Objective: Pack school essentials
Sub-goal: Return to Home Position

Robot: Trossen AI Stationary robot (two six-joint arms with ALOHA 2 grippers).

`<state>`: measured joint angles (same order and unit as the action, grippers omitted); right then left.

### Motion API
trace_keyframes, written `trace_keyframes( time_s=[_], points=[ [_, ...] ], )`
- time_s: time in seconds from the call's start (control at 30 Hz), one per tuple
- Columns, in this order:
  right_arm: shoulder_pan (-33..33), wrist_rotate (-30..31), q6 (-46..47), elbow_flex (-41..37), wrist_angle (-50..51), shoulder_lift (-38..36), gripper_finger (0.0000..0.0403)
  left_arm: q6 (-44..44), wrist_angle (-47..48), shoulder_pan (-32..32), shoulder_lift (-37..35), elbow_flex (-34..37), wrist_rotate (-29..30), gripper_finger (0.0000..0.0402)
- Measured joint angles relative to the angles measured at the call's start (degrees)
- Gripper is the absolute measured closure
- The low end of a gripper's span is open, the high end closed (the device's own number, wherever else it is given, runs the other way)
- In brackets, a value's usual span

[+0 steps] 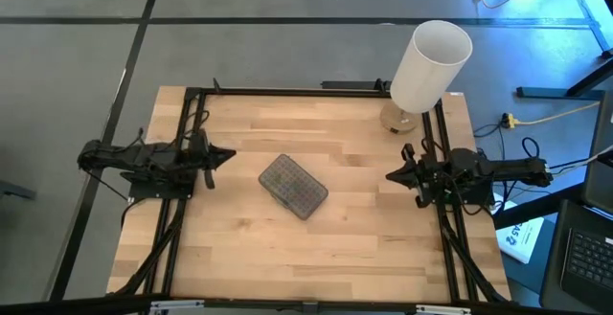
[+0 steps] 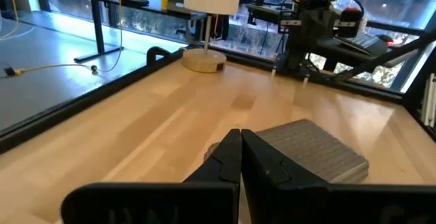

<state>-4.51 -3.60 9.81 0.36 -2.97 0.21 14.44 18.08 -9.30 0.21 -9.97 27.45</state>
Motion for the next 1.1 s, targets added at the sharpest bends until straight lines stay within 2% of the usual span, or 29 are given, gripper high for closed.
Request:
trace_keyframes(
  time_s=[0.23,0.53,0.7,1.1],
  points=[
    [0.0,-2.07,-3.24,0.02,-0.52,-0.05,0.0397,0.0,-2.14,0.0,0.03,4.36,0.04,0.0401],
    [0.0,-2.05,-7.56,0.02,1.0,0.02,0.0397,-0.04,-2.92,0.0,0.15,4.51,0.08,0.0399],
    [0.0,-2.02,-6.95,0.02,0.99,0.02,0.0397,-0.02,-2.9,-0.01,0.15,4.51,0.09,0.04],
    [0.0,-2.02,-7.17,0.02,0.99,0.02,0.0397,-0.02,-2.83,-0.01,0.15,4.51,0.1,0.0375]
  ],
)
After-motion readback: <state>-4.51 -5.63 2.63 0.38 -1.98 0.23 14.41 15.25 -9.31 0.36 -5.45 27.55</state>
